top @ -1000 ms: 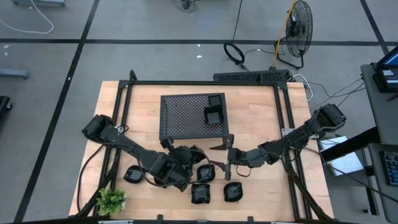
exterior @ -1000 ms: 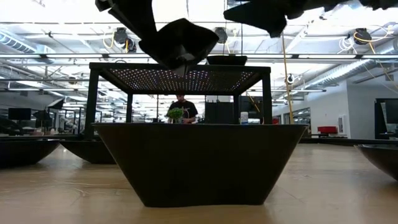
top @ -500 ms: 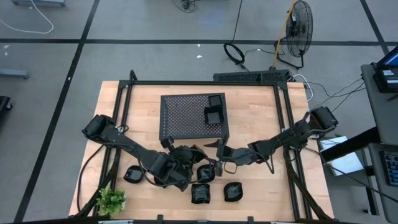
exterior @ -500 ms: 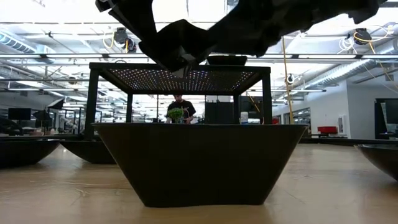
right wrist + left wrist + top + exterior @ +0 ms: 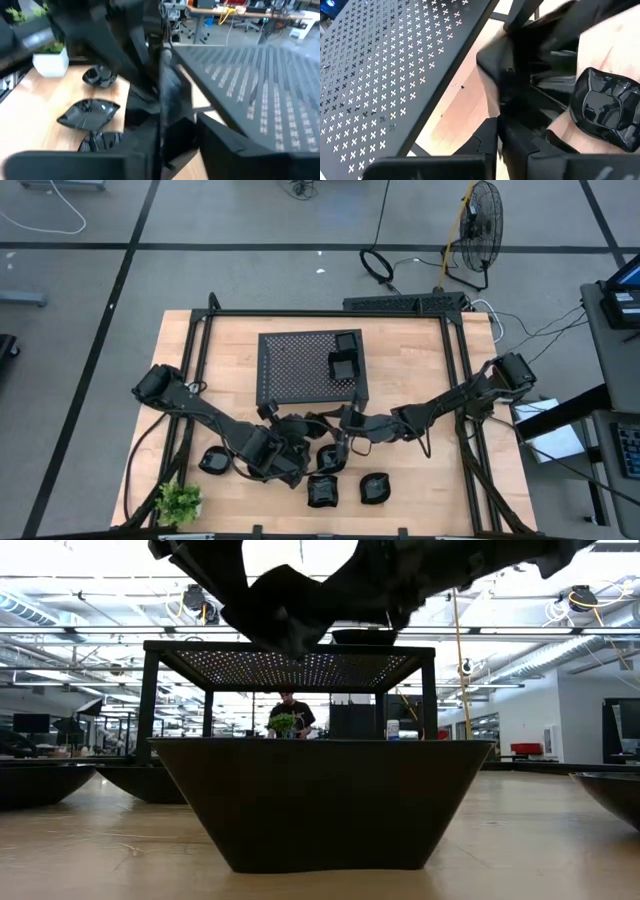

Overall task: Pick & Place Mini shaped plates
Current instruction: Stack the distorted square plate onto the stacked distorted square plate on the shelf

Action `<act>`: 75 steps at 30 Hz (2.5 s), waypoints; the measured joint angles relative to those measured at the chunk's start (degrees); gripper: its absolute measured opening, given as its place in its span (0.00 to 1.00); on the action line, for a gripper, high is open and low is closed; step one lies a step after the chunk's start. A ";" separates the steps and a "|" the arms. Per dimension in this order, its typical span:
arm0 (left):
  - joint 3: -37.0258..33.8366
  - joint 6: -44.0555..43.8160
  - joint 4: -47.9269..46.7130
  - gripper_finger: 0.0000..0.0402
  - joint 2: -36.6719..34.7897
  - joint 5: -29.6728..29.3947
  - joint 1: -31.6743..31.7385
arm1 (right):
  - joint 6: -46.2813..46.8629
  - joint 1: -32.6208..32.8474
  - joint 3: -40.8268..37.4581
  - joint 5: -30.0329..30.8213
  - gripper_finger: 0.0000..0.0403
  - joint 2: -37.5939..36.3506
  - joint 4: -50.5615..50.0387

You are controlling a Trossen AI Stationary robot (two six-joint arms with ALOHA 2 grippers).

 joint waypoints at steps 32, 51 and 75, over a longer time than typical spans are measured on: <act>14.90 16.15 6.00 0.51 -0.64 -9.21 -5.12 | -5.70 0.21 0.57 -1.54 0.00 -1.22 -1.43; 18.75 4.09 -7.22 0.61 -2.93 -26.85 -15.05 | 19.98 -30.05 23.26 -29.77 0.00 -19.42 -65.10; 18.71 0.03 -9.23 0.61 -2.91 -22.80 -12.39 | 27.78 -26.87 14.50 -13.73 0.04 -18.40 -55.52</act>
